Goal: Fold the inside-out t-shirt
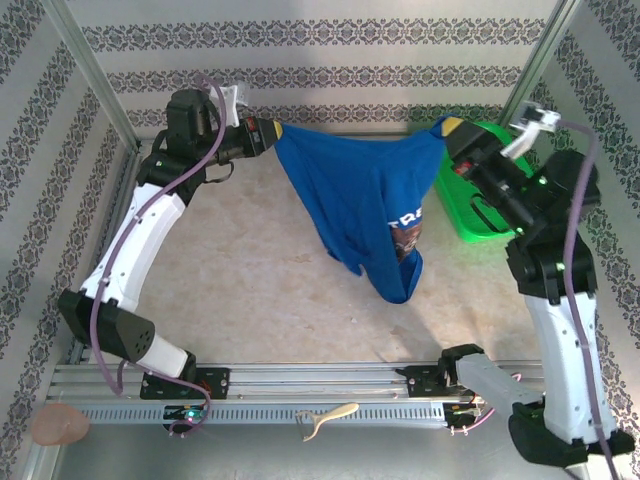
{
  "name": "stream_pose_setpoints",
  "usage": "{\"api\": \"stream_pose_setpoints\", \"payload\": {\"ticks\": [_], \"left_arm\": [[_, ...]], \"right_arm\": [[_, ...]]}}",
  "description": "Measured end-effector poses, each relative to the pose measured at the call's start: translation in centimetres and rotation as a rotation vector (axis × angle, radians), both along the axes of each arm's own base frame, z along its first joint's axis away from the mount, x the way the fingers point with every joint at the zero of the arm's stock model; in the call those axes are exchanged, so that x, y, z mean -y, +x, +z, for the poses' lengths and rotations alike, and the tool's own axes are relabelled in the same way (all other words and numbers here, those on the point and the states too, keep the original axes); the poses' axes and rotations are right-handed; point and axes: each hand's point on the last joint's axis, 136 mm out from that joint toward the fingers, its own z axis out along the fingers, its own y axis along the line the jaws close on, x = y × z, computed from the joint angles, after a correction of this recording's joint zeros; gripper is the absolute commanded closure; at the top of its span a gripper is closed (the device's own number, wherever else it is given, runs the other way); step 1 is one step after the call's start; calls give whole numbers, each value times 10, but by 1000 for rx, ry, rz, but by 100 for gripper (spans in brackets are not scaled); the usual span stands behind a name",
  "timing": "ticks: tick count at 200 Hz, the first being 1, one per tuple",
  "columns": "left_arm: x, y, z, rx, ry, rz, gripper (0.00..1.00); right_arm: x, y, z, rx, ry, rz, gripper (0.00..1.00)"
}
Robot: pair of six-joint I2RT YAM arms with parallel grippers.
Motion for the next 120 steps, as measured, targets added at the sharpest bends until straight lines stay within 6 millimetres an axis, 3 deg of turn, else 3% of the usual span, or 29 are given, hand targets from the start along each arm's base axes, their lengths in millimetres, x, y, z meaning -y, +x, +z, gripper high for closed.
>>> {"api": "stream_pose_setpoints", "payload": {"ticks": [18,45,57,61,69,84,99,120], "left_arm": [[-7,31,-31,-52,14,22,99],[-25,87,-112,-196,33,85,51],[-36,109,-147,-265,37,116,35],[-40,116,-158,-283,40,127,31],[-46,127,-177,-317,43,145,25],[-58,137,-204,-368,55,178,17],[-65,135,-213,-393,74,190,13],[-66,122,-193,-356,86,187,9]], "right_arm": [[-29,33,-19,-29,-49,22,100],[-69,112,-80,-141,-139,6,100],[-85,152,-117,-208,-192,10,55],[-91,165,-128,-228,-208,15,45],[-103,192,-149,-273,-254,30,36],[-124,228,-177,-317,-323,64,32],[-131,232,-207,-373,-388,92,31],[-136,198,-245,-459,-455,143,30]]}}
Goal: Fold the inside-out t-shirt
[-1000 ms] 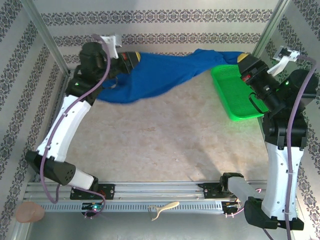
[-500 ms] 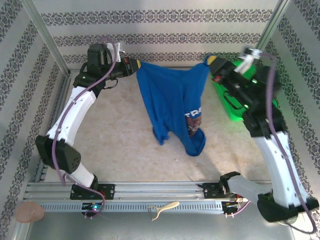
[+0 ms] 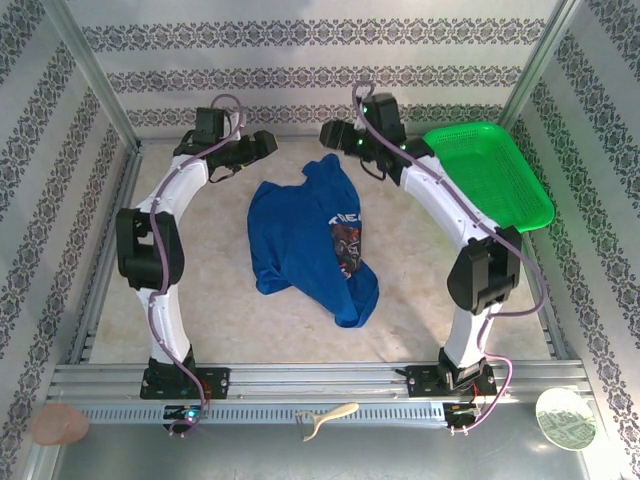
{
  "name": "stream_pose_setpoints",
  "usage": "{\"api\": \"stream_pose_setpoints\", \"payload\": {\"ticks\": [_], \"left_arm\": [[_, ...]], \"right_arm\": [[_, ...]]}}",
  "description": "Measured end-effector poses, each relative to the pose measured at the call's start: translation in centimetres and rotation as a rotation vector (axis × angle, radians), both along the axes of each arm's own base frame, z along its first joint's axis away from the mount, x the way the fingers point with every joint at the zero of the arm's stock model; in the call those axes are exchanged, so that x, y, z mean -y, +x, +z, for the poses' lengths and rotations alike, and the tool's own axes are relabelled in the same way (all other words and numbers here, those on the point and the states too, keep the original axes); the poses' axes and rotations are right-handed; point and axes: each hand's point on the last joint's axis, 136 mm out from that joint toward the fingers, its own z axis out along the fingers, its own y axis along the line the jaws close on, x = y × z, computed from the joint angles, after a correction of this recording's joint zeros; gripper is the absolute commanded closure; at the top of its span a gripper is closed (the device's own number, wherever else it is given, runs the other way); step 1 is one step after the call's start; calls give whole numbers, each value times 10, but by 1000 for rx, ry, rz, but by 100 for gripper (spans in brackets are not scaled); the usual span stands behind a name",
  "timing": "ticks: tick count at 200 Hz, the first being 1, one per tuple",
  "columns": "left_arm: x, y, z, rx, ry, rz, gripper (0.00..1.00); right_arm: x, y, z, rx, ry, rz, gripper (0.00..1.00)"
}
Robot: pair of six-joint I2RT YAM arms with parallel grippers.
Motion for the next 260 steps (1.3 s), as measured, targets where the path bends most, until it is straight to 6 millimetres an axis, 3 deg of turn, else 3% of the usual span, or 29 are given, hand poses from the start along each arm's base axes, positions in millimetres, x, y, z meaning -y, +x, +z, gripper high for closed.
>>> {"api": "stream_pose_setpoints", "payload": {"ticks": [33,43,59,91,111,130,138,166,175,197,211,216,223,244,260], "left_arm": [[5,-60,40,53,0,-18,5],[16,-83,48,70,3,-43,4],[41,-122,44,69,18,-101,3],[96,-217,-8,-8,105,-256,3],[107,-269,-44,-66,155,-307,3],[111,-298,-73,-114,187,-314,2],[115,-306,-84,-131,199,-316,2],[140,-319,-114,-162,238,-342,0],[151,-322,-124,-168,249,-357,0],[172,-325,-153,-182,285,-382,2],[180,-324,-170,-196,305,-374,11],[182,-322,-176,-199,316,-371,18],[185,-316,-180,-189,324,-354,35],[193,-301,-177,-154,325,-320,99],[186,-296,-177,-148,347,-299,100]], "right_arm": [[16,-84,-59,-141,-73,41,30],[23,-103,-78,-187,-92,43,30],[32,-127,-115,-267,-124,44,30],[39,-156,-177,-436,-158,37,31],[34,-159,-197,-494,-159,32,33],[28,-157,-212,-527,-150,23,38],[26,-156,-218,-542,-144,19,46],[22,-154,-237,-587,-127,6,91],[21,-154,-238,-589,-121,5,100],[22,-154,-230,-574,-97,4,100],[24,-153,-215,-542,-75,-1,100],[25,-153,-207,-527,-64,0,100],[27,-151,-193,-496,-45,-2,100],[35,-146,-140,-388,24,-11,100],[45,-141,-97,-306,72,-22,100]]}}
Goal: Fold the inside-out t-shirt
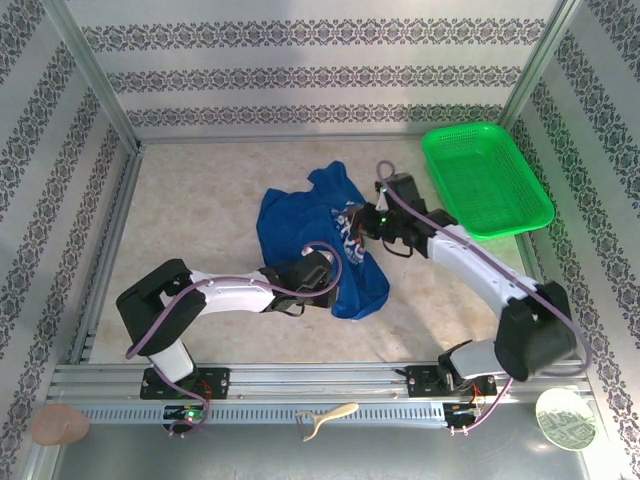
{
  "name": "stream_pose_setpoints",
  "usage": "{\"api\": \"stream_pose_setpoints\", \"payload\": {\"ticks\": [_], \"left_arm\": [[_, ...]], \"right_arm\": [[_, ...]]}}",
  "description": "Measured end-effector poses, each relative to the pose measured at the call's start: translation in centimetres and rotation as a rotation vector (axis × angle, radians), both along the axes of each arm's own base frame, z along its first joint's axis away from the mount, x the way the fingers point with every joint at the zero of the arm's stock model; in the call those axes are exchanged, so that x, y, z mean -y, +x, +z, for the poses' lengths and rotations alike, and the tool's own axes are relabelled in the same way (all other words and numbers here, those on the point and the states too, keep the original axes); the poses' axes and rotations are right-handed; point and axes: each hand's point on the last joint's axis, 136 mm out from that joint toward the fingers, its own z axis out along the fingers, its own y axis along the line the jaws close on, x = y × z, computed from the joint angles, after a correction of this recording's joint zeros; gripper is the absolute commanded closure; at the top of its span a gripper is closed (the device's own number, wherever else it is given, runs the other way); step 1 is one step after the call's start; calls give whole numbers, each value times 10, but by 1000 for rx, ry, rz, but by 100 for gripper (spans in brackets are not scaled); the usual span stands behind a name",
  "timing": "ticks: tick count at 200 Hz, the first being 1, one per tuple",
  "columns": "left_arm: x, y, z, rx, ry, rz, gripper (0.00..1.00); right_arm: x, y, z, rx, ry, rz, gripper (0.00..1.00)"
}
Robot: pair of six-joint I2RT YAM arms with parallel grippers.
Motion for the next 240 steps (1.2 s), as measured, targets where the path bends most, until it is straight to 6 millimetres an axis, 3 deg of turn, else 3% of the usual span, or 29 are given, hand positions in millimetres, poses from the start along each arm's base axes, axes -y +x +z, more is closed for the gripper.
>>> {"api": "stream_pose_setpoints", "payload": {"ticks": [22,40,65,82,109,130,146,164,173,182,190,211,240], "left_arm": [[-23,17,26,48,-5,46,100],[-55,42,84,148,-78,121,100],[-106,72,176,307,-177,210,100],[-133,82,227,395,-204,231,100],[-156,92,268,456,-197,214,100],[-174,112,269,437,-176,225,100],[-183,136,256,389,-167,229,100],[-188,166,233,316,-157,228,100],[-194,182,218,279,-145,242,79],[-202,198,204,244,-133,263,52],[-209,209,192,217,-123,283,36],[-224,221,170,160,-107,321,21],[-219,207,183,170,-121,308,15]], "right_arm": [[19,8,56,107,52,-36,100],[38,11,87,163,73,-72,100],[54,5,109,196,86,-90,100],[53,-6,117,204,95,-77,100],[39,-36,137,240,117,-37,100],[26,-59,148,270,162,-20,100],[19,-62,136,246,191,-42,100],[12,-44,108,187,193,-86,46],[5,-27,91,154,181,-98,37],[-3,-10,74,120,157,-92,34],[-11,4,62,94,128,-77,33],[-23,26,46,85,66,-32,34],[-11,6,48,119,17,0,35]]}}
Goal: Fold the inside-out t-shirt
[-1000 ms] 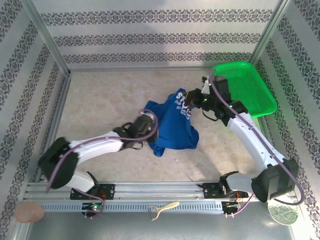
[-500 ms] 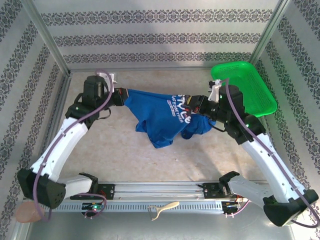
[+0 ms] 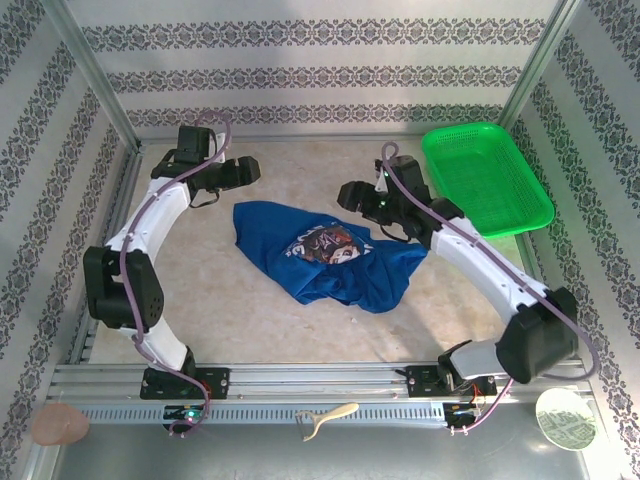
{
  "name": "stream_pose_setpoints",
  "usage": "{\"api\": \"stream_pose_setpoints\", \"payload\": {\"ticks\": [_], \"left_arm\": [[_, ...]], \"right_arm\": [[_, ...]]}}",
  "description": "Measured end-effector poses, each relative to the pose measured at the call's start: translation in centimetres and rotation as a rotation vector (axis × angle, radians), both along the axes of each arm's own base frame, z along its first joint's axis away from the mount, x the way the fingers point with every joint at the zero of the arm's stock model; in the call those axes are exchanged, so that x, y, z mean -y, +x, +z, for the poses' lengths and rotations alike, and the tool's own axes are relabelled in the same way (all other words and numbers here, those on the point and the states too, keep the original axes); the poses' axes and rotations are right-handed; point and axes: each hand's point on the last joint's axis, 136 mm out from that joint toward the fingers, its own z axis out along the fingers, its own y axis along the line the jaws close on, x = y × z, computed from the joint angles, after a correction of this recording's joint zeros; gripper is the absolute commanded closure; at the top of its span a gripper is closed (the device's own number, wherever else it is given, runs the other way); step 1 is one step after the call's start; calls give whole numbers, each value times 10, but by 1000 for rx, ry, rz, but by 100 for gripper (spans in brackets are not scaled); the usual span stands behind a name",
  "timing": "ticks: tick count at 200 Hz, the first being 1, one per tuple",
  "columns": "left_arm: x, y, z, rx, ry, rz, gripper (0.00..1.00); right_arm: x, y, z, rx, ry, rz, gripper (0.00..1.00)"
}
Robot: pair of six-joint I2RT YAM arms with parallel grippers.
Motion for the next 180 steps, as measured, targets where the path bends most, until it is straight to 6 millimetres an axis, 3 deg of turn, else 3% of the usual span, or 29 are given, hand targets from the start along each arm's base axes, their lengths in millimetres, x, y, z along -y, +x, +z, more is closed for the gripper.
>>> {"api": "stream_pose_setpoints", "payload": {"ticks": [22,42,67,93,115,144,152,166,180], "left_arm": [[20,-35,14,32,-3,-54,14],[58,-80,9,35,2,-152,13],[95,-139,-35,-35,23,-248,12],[96,-171,-98,-152,56,-222,11],[94,-179,-127,-213,80,-191,10],[104,-166,-131,-183,68,-180,8],[106,-163,-133,-179,65,-178,8],[111,-156,-139,-180,60,-175,10],[117,-150,-150,-193,52,-173,24]], "right_arm": [[11,-35,-18,-13,-42,14,35],[6,-71,-56,-81,-89,64,35],[-4,-109,-109,-199,-155,122,35],[-18,-123,-141,-269,-189,153,38],[-29,-118,-161,-303,-203,155,41],[-44,-109,-176,-326,-223,166,45],[-48,-105,-178,-327,-225,165,54],[-54,-98,-180,-321,-224,164,81],[-57,-94,-182,-320,-225,163,100]]}}
